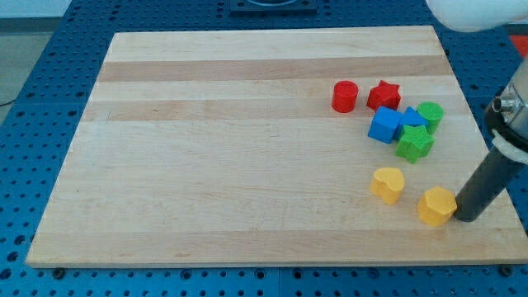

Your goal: Move the yellow hexagon closer to the yellow heart

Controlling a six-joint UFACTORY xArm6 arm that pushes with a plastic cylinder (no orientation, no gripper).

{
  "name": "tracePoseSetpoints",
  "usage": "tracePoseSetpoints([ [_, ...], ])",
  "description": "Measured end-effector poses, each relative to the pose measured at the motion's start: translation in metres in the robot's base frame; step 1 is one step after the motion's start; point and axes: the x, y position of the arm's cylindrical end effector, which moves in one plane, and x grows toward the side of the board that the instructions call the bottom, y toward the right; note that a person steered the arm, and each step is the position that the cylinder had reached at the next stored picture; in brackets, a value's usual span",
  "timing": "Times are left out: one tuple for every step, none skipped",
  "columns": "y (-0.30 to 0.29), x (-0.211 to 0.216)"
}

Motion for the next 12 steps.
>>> tracePoseSetpoints([
  [0.004, -0.015],
  [0.003, -0.031],
  [-0.007, -0.033],
  [-0.014, -0.025],
  [-0.017, -0.023],
  [-0.019, -0.022],
  [-0.024, -0.022],
  [-0.006, -0.021],
  [0.012, -0.006],
  [0.008, 0.002],
  [-0.011, 0.008],
  [-0.028, 0.012],
])
